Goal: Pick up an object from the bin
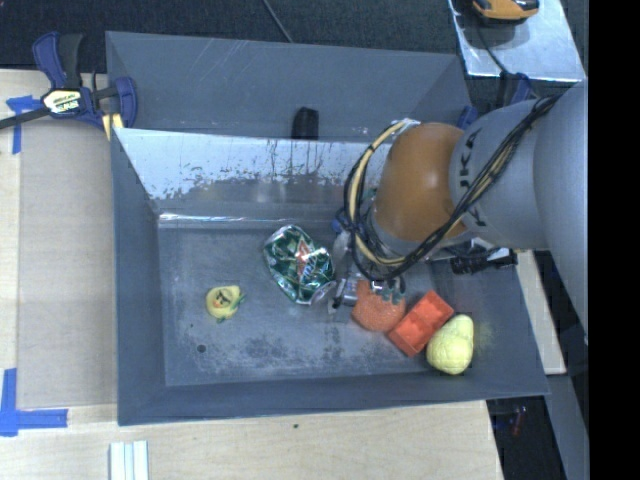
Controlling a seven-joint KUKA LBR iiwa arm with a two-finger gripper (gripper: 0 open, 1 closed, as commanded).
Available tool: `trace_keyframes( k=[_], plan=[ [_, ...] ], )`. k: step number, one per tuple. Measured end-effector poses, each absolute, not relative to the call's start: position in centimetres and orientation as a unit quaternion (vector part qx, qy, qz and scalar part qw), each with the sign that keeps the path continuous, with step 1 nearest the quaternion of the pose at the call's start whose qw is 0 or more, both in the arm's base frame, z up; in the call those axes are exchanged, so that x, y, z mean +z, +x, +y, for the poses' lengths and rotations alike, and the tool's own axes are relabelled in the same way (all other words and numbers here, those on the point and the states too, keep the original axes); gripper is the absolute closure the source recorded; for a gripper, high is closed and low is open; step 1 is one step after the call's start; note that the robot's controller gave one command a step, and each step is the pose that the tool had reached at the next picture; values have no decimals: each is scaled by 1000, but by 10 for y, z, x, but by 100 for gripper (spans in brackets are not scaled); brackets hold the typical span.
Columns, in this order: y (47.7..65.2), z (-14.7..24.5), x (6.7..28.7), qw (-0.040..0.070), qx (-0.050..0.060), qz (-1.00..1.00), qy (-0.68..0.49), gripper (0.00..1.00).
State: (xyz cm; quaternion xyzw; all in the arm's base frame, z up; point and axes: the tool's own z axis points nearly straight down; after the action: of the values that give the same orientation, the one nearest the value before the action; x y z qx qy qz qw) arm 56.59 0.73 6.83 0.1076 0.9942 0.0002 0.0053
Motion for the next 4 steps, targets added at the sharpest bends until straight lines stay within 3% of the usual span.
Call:
trace_keyframes(
  k=[1,2,4],
  plan=[
    [568,2,93,9,0,994,105,0],
    [555,6,92,7,0,994,110,0],
    [552,10,93,7,1,992,129,0]
  ],
)
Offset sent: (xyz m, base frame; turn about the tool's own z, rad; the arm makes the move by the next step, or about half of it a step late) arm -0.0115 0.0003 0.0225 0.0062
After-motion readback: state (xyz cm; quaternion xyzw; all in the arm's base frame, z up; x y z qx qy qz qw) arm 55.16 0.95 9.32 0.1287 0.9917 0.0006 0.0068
